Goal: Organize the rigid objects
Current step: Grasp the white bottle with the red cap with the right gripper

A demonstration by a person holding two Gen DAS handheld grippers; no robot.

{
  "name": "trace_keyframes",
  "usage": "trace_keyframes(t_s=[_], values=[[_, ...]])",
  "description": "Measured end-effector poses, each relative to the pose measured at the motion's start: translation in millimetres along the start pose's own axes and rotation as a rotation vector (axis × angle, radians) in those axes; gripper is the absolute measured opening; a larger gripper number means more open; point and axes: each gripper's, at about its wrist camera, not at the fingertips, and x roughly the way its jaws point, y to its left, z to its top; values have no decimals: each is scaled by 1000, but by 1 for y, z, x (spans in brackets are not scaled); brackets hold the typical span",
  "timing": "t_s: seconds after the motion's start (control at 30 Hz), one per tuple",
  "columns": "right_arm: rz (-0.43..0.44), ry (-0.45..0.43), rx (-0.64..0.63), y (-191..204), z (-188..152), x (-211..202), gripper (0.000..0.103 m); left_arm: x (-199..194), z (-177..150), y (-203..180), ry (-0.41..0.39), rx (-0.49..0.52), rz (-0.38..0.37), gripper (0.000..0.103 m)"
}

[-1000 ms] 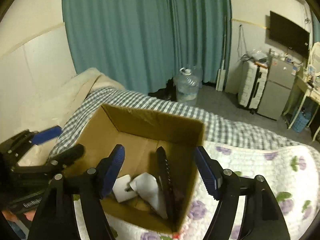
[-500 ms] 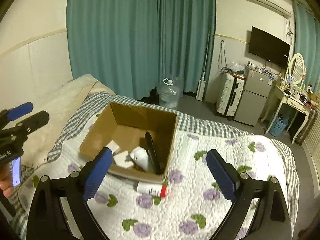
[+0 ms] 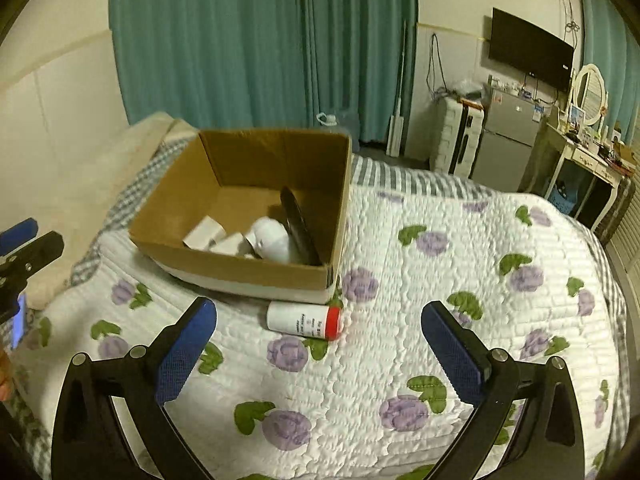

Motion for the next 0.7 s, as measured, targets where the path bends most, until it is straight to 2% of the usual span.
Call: trace_keyframes(t_s=[0.3,0.47,0.7], values=[[-6,69,16,4,-20,47,103,45,-29,-5,58,11,14,78],[-16,113,4,9,-29,71,103,73,-43,-4,118,19,33,78],[-4,179,16,15,-32,101,103,97,-50,-6,167,13,12,78]])
